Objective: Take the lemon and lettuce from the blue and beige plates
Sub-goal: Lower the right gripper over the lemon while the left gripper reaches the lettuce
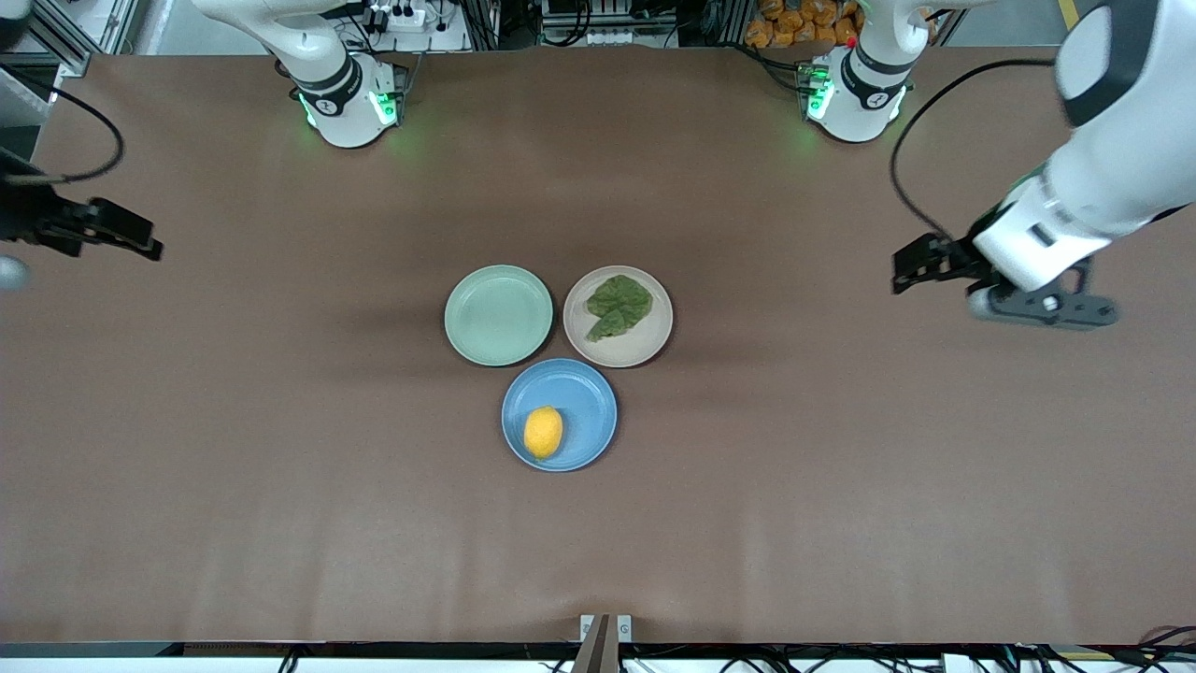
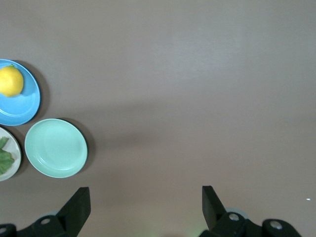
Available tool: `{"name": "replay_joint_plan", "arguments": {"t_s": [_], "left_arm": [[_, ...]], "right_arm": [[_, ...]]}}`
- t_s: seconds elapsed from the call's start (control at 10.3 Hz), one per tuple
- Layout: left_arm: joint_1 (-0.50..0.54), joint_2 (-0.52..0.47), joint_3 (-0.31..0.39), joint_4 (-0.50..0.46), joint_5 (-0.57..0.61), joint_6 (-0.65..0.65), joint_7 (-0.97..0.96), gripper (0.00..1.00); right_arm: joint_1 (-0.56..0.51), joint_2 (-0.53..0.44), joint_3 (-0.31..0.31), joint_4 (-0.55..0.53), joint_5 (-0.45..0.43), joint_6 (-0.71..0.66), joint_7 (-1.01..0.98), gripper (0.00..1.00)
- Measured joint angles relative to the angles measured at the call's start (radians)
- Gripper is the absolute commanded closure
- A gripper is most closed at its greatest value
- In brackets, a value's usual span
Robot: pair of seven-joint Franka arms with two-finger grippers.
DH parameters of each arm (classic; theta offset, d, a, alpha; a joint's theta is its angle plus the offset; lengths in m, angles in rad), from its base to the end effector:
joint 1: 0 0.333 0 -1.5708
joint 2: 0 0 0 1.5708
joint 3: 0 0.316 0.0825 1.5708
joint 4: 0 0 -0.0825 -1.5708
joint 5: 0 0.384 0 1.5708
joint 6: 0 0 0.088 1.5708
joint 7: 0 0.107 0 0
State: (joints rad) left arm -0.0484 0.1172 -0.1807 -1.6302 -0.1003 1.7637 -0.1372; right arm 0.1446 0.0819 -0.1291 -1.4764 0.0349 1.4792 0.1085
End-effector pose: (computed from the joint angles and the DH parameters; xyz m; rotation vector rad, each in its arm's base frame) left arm 0.5843 -0.1399 0.5471 3.0187 -0.1089 -0.0061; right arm 0.5699 0.0161 0.6153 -3.1165 0.1421 0.1245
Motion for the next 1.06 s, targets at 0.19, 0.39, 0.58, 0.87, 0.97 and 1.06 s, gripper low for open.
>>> {"name": "replay_joint_plan", "arguments": {"t_s": [0.19,0.39,0.58,0.87,0.97,1.06], "left_arm": [[-0.025,0.071,-0.05,-0.002,0.0,0.073,-0.103,0.0],[-0.104,0.152,-0.056,0.0,0.011,0.144,-0.221,0.0],[-0.21,0.23,-0.059,0.008,0.076,0.191,-0.379,0.0],[-0.322,0.325,-0.06,0.042,0.123,0.241,-0.557,0.0],[-0.345,0.352,-0.059,0.053,0.124,0.256,-0.596,0.0],[-0.374,0.386,-0.057,0.067,0.138,0.271,-0.642,0.0]], "right_arm": [[0.035,0.048,0.047,-0.017,0.001,0.081,0.117,0.0],[0.074,0.102,0.082,-0.022,0.012,0.173,0.237,0.0],[0.114,0.176,0.136,-0.03,0.023,0.286,0.409,0.0],[0.177,0.32,0.197,-0.031,0.022,0.438,0.644,0.0],[0.189,0.372,0.22,-0.032,0.022,0.522,0.704,0.0],[0.196,0.425,0.244,-0.031,0.022,0.617,0.761,0.0]]}}
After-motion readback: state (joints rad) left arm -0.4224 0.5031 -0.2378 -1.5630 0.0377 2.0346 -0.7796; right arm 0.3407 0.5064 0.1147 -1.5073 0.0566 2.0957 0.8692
